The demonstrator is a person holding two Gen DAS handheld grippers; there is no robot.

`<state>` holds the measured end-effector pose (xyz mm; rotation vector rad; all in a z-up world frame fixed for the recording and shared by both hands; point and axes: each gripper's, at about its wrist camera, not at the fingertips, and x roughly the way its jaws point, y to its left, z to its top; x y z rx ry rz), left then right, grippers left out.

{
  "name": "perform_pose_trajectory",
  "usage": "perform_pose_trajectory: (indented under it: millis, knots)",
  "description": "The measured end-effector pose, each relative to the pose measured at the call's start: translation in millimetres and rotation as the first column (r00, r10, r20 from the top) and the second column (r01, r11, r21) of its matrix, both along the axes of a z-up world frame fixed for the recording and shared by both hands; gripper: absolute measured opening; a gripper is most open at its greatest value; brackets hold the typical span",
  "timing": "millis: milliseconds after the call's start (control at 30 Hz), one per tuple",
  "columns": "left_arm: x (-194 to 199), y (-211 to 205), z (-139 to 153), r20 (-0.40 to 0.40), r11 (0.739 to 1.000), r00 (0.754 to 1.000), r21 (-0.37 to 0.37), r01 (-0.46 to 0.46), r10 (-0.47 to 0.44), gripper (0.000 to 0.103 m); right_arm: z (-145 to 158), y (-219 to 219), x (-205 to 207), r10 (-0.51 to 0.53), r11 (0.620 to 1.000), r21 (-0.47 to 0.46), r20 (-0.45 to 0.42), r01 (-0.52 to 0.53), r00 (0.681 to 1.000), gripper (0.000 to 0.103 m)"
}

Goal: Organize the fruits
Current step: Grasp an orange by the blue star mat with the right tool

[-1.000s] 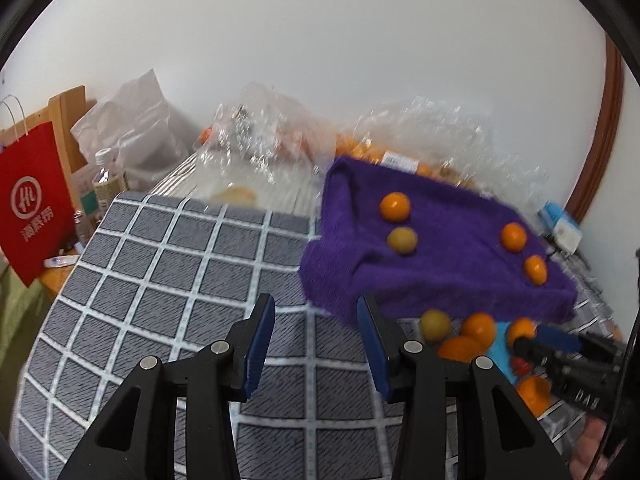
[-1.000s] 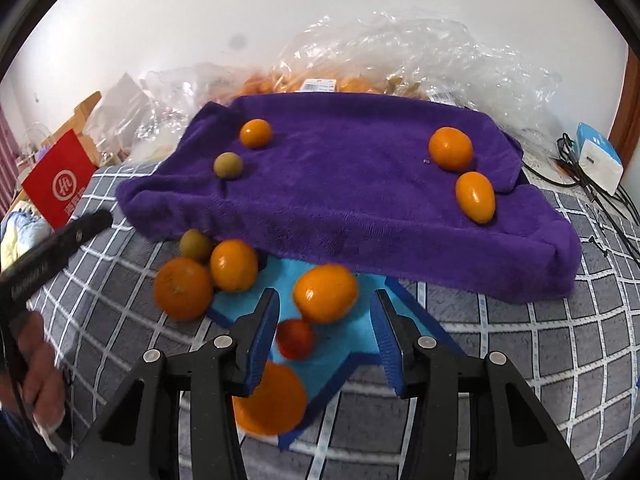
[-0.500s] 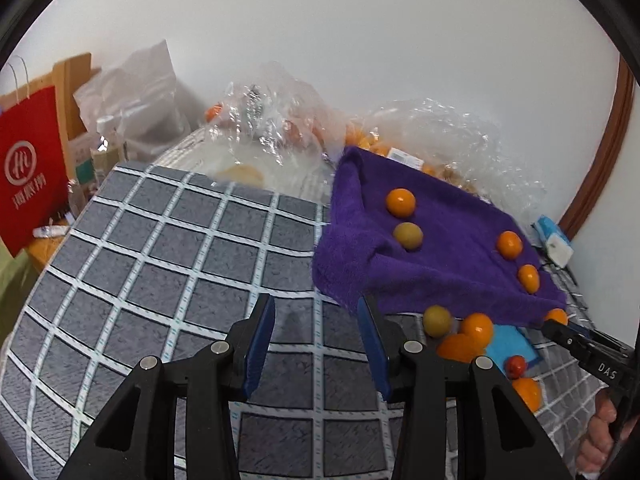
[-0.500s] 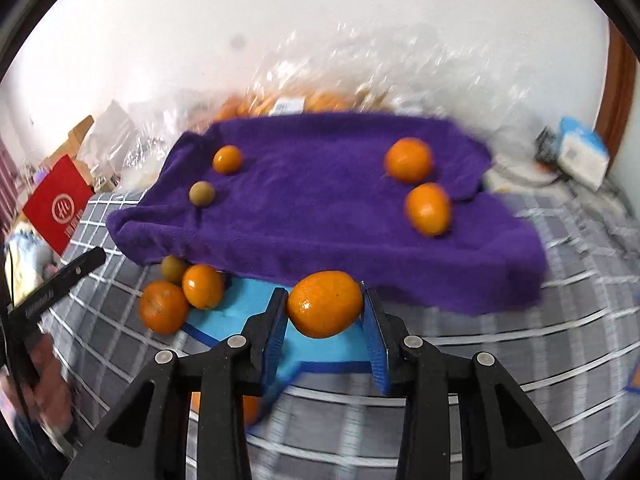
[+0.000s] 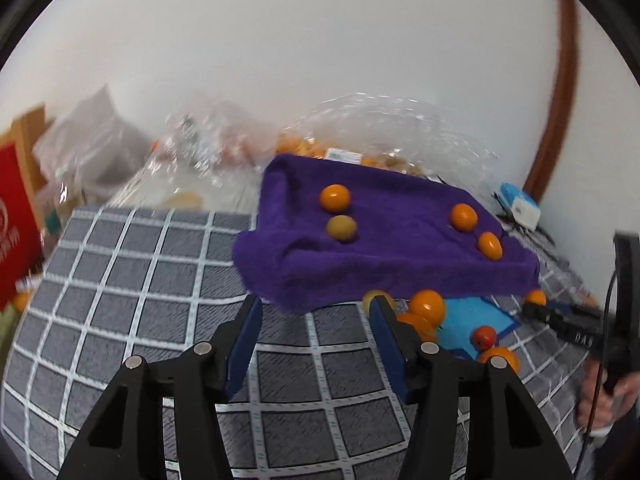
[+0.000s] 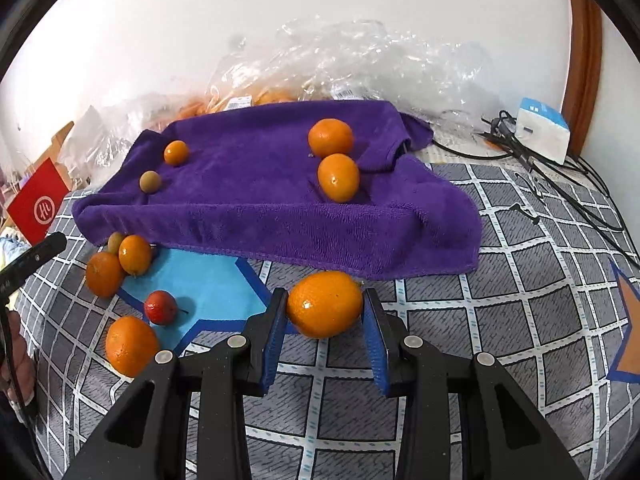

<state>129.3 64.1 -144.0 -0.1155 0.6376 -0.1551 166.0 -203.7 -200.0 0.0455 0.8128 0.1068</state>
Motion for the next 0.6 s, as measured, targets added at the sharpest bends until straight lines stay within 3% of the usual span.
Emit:
perform_pose_trajectory:
  millis: [100,200,333,600]
  knots:
    - [-2.7,-10.2,2.5,0.006,0.997,0.997,-0.016,0.080,-0.079,0.057,-1.2,-0.8,-3.7,-0.022,1.000,-0.011,0.003,0.023,1.000,0.037]
    - [1.0,-22.5,0.0,-0.083,0.991,0.987,-0.039,0.132,-0.135,0.058,2.5,-4.5,-8.0,-0.038,0.999,-0.001,0.027,0.038,0.999,0.037]
    - [1.1,-45.4,-6.4,-0.130,0.987,0.980,0.028,0.157,-0.152,0.058,2.7,-7.3,-8.2,-0.057,0.998,-0.003,0.022,0.058,0.998,0.037]
    - [18.7,-60.9,-24.1,-0.233,0.987,0.960,0.000,0.161,-0.157,0.058,1.6,-5.3,-7.8,-0.026,1.000,0.011,0.020,0.026,0.999,0.037]
